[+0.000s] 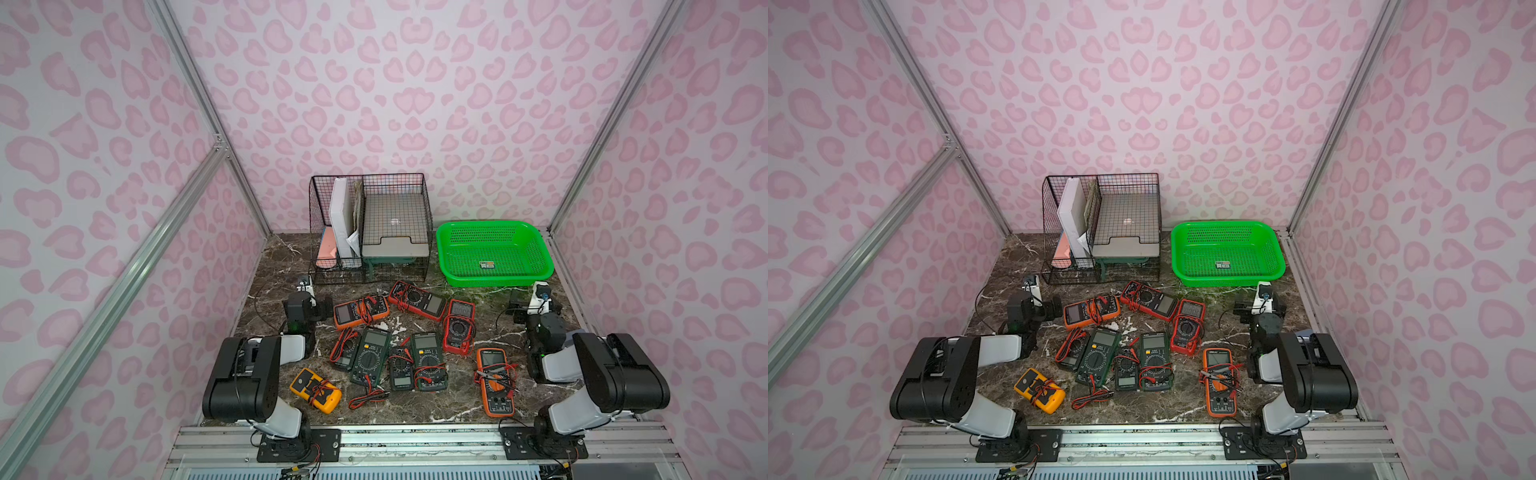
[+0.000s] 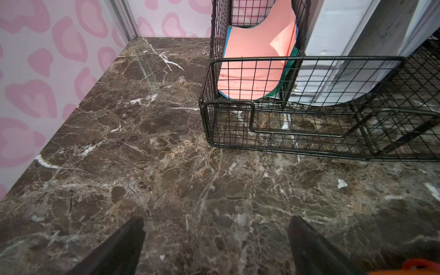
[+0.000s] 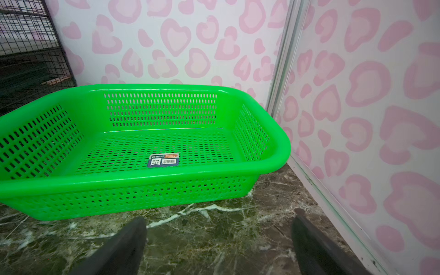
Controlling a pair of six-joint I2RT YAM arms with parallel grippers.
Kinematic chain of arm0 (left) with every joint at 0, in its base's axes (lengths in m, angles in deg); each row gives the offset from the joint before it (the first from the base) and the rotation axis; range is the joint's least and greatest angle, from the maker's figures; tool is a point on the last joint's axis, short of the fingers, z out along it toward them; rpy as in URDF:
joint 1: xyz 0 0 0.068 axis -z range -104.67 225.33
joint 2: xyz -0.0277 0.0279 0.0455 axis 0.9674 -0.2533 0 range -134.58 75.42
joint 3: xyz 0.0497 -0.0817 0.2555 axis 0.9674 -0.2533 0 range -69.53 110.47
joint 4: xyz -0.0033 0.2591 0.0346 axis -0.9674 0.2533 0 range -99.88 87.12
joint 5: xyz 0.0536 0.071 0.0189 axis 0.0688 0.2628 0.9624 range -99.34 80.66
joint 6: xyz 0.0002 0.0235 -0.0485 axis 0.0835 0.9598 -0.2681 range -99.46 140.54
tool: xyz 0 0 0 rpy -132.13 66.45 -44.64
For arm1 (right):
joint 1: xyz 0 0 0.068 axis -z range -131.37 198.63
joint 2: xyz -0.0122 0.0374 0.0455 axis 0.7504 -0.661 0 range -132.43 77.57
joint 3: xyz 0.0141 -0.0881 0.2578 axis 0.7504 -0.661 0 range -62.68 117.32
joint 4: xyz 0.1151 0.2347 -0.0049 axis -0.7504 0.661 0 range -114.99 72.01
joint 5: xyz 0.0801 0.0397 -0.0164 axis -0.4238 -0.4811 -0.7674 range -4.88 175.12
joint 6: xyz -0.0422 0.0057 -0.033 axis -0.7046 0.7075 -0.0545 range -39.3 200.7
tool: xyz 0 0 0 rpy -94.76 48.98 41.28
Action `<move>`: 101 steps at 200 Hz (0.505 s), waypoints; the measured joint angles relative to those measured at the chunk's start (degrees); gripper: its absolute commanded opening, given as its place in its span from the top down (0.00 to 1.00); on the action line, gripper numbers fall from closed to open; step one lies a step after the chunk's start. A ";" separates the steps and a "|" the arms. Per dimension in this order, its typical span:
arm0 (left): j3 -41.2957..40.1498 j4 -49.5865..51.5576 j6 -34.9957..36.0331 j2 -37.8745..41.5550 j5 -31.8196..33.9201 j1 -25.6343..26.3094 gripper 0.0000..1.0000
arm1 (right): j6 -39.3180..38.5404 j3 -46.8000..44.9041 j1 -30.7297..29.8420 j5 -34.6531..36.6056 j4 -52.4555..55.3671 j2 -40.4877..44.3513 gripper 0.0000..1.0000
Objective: Put the multimeter into the basket
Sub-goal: Pick up the multimeter from the center of the board.
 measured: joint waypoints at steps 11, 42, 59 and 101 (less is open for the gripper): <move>0.00 0.00 0.00 0.00 0.00 0.00 0.02 | 0.00 -0.04 0.07 0.00 0.00 0.02 0.01; 0.00 0.00 0.00 0.00 0.00 0.00 0.02 | -0.24 -0.52 -0.52 -0.07 -0.07 0.04 0.00; 0.00 0.00 0.00 0.00 0.00 0.00 0.01 | -0.31 -0.52 -0.76 -0.26 -0.15 0.04 0.00; 0.00 0.00 0.00 0.00 0.00 0.00 0.02 | -0.52 -0.52 -0.74 -0.24 -0.24 0.04 0.00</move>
